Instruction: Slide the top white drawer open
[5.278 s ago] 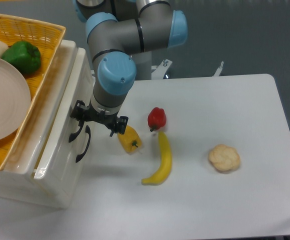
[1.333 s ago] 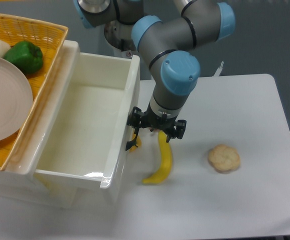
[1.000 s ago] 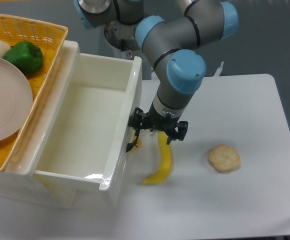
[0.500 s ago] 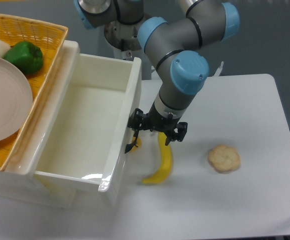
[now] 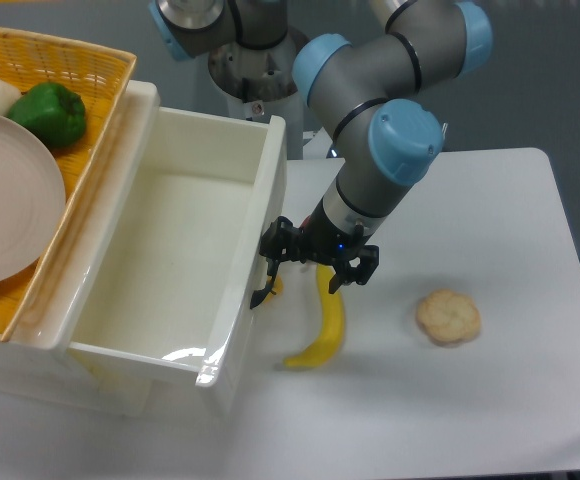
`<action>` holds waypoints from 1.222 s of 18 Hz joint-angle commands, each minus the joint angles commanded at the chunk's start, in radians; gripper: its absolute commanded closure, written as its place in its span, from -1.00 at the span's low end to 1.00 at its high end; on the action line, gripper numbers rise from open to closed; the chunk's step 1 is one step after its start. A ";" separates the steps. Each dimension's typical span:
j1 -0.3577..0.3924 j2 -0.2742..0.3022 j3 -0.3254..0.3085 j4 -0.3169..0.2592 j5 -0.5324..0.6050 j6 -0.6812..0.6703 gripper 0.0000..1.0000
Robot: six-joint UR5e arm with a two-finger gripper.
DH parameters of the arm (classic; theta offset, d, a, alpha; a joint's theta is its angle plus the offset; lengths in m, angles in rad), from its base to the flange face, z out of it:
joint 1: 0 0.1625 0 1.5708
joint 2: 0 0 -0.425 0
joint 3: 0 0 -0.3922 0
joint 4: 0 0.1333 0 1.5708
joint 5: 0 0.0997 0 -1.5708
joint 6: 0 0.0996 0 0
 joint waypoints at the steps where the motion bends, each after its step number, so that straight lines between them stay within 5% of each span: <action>1: 0.000 0.000 -0.005 0.002 0.000 0.002 -1.00; 9: 0.038 0.028 0.008 0.021 -0.052 0.006 -1.00; 14: 0.054 0.032 0.012 0.187 -0.035 0.020 -1.00; 17: 0.078 0.028 0.012 0.245 0.088 0.078 -1.00; 22: 0.127 0.008 0.012 0.245 0.239 0.311 -1.00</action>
